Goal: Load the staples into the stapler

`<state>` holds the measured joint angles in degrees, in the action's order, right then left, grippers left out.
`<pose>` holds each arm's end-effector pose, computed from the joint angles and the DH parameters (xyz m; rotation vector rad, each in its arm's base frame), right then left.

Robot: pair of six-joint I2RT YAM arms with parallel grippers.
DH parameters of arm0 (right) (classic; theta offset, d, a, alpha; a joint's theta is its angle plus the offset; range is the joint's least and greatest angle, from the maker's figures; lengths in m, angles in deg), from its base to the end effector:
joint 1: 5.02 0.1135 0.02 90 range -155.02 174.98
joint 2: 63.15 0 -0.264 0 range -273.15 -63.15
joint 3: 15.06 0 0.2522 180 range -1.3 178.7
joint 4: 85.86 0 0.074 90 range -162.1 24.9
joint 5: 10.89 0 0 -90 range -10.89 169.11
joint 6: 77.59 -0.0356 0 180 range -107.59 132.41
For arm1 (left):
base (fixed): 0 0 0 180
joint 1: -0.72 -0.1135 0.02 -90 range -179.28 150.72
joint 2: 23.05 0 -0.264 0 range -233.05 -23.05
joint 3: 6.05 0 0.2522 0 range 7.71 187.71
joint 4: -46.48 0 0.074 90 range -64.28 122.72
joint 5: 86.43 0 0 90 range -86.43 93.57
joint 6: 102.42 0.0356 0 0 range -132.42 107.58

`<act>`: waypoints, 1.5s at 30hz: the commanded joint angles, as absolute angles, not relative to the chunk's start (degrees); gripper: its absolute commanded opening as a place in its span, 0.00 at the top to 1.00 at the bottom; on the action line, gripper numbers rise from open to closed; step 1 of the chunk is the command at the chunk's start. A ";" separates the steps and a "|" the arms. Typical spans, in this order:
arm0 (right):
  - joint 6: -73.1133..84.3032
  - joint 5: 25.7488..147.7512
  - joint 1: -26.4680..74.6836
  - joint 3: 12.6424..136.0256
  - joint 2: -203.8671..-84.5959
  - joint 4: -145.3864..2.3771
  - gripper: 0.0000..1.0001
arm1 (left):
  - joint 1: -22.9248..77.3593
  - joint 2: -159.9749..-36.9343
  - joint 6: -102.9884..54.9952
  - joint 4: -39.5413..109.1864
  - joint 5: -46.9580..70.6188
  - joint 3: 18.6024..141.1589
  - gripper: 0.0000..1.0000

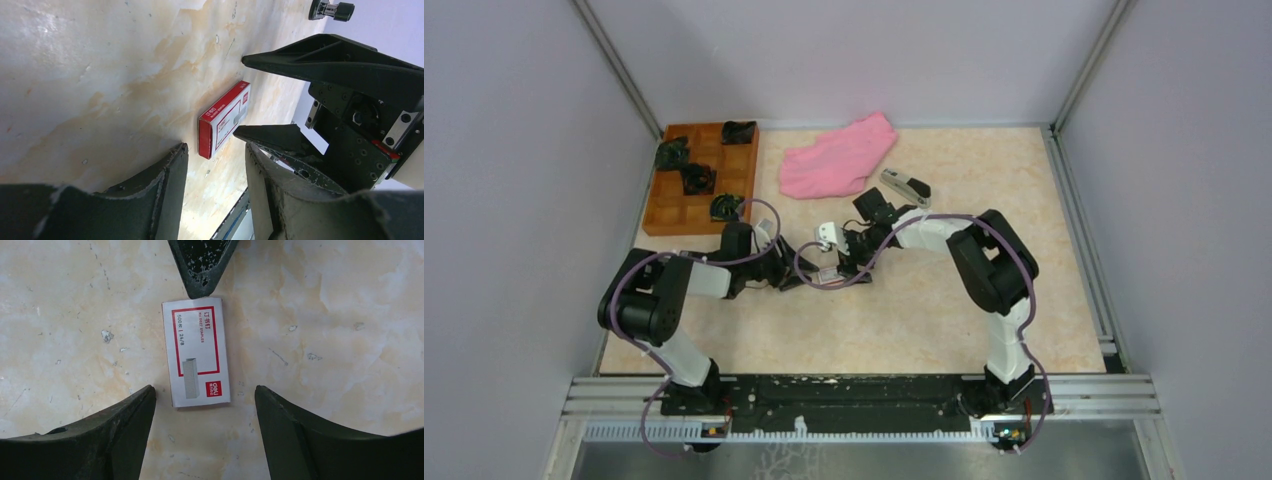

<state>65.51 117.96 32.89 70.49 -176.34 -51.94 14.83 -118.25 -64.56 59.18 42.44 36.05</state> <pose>0.2986 0.2608 0.1497 -1.9095 1.5678 0.7778 0.2591 -0.0882 0.1088 -0.4184 2.4339 -1.3357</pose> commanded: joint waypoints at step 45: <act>62.17 115.62 36.54 70.01 -175.96 -53.80 0.54 | 16.13 -126.17 -68.48 74.23 45.23 33.71 0.64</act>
